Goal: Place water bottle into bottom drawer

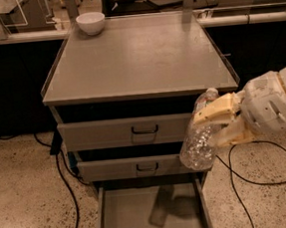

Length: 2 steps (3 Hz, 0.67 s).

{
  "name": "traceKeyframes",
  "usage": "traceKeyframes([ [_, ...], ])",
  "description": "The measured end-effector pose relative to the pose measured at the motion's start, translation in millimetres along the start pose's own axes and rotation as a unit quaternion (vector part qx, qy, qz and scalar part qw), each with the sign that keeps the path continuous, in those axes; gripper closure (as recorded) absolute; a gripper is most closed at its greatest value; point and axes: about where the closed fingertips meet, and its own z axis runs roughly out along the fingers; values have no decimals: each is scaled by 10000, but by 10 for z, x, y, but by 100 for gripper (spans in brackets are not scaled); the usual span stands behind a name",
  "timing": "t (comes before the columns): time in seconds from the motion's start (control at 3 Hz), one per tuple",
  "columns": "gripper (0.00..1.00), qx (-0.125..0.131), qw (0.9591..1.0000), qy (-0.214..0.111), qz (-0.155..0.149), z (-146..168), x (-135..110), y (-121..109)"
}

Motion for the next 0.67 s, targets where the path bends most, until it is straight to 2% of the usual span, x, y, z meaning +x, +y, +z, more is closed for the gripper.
traceKeyframes([
  [0.67, 100, 223, 9997, -1, 57, 355, -35, 811],
])
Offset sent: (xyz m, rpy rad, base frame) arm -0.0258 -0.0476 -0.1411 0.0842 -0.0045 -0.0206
